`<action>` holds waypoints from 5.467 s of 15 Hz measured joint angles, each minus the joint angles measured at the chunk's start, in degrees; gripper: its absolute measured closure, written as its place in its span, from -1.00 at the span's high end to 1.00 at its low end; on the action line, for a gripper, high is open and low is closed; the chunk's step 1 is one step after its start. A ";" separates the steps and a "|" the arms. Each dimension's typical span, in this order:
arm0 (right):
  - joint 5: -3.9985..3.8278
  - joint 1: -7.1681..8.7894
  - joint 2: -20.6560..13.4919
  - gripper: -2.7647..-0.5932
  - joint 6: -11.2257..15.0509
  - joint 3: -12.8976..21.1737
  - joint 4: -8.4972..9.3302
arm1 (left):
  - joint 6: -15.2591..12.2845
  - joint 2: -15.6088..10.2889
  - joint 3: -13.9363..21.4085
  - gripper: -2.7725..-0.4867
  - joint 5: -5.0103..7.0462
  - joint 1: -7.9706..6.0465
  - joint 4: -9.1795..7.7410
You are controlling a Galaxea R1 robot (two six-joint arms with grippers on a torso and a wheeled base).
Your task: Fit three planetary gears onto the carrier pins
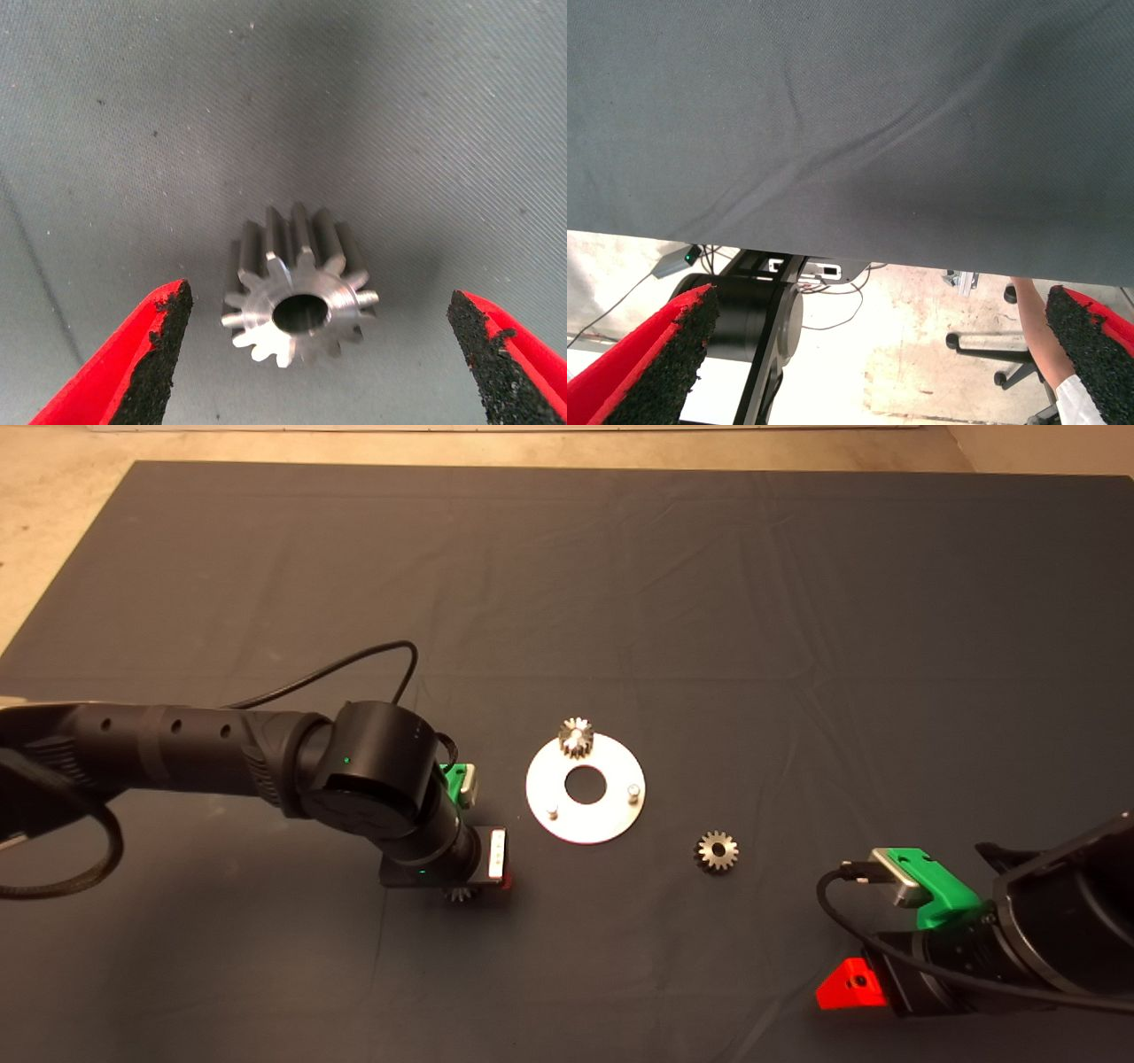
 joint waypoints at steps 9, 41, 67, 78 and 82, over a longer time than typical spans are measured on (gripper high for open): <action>0.02 -0.11 0.00 0.99 0.00 0.00 -0.02 | 0.74 0.96 -1.16 0.15 0.00 0.69 0.85; 0.02 -0.11 -0.32 0.99 -0.02 -0.06 -0.06 | 3.06 3.50 -1.46 -0.57 0.32 -1.65 -1.86; 0.02 -0.11 -0.33 0.99 0.00 -0.09 -0.06 | 12.56 19.30 -19.70 -0.57 0.06 -10.04 -9.01; -0.01 -0.11 -0.33 0.99 0.02 -0.09 -0.06 | 13.42 16.71 -19.74 -0.58 0.01 -10.04 -9.01; 0.02 -0.11 -0.33 0.99 0.00 -0.09 -0.06 | 13.42 16.46 -19.65 -0.58 0.01 -10.04 -9.01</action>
